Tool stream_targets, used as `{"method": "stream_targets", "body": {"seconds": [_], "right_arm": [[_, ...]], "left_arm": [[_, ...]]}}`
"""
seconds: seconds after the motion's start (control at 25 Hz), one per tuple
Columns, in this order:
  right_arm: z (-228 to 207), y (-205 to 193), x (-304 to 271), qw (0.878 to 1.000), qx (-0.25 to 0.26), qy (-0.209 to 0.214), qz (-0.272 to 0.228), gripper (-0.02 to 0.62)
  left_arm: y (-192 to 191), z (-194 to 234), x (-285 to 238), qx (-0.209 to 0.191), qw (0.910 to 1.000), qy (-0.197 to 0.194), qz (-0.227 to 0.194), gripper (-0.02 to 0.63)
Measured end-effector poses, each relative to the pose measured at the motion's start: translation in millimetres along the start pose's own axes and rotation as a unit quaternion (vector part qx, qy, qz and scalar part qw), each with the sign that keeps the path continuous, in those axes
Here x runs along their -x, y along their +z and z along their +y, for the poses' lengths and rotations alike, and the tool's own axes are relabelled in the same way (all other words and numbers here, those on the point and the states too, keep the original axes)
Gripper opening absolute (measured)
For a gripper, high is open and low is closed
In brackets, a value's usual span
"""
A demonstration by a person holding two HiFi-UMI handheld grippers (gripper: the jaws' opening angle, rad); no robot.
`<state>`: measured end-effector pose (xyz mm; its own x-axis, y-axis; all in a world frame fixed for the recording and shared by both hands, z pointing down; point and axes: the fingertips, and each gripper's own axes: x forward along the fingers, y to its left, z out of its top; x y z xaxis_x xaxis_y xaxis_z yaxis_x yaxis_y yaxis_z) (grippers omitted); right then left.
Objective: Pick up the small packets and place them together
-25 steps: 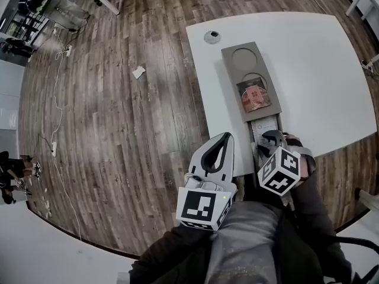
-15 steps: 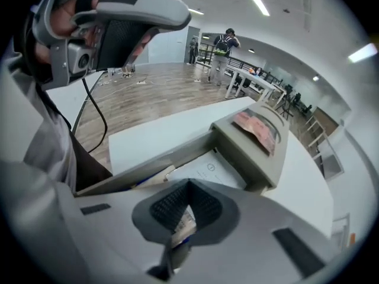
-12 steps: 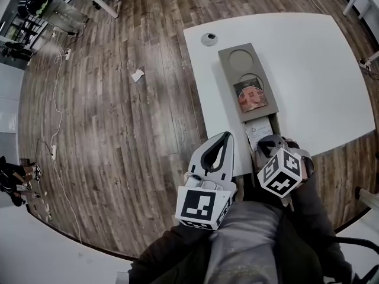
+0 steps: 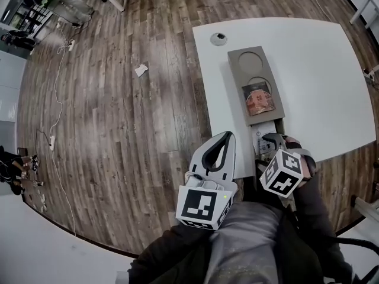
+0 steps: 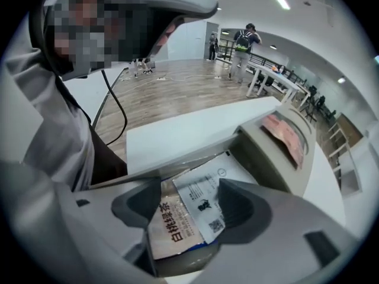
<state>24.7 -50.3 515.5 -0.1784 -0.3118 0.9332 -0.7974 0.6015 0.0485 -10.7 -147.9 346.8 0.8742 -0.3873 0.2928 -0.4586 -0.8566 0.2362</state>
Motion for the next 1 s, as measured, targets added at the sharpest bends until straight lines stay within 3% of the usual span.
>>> {"method": "stream_targets", "body": {"seconds": [0.08,0.12,0.16,0.2,0.48,1.0], "right_arm": [[-3.8,0.5,0.2,1.0,0.009,0.0,0.001,0.27],[-6.5,1.2,0.5,1.0,0.015,-0.005,0.0,0.178],[-9.2,1.5,0.6,1.0,0.021,-0.012,0.001,0.126],[-11.7,1.5,0.4,1.0,0.024,-0.02,0.002,0.016],[-6.9,6.1,5.5,0.999,0.013,-0.045,-0.012,0.005],[-2.7,32.4,94.6,0.978,0.003,-0.195,-0.07,0.005]], "left_arm": [[-3.1,5.2,-1.5,0.006,1.0,0.007,0.002,0.003],[-5.1,7.2,-2.4,0.008,0.9999,0.009,0.004,0.003],[-6.6,8.4,-3.2,0.008,0.9999,0.01,0.005,0.003],[-7.4,8.9,-3.9,0.008,0.9999,0.01,0.005,0.003],[-7.3,2.7,-1.4,0.002,1.0,0.001,0.001,0.003],[15.6,-44.6,21.4,-0.038,0.9964,-0.065,-0.039,0.003]]}}
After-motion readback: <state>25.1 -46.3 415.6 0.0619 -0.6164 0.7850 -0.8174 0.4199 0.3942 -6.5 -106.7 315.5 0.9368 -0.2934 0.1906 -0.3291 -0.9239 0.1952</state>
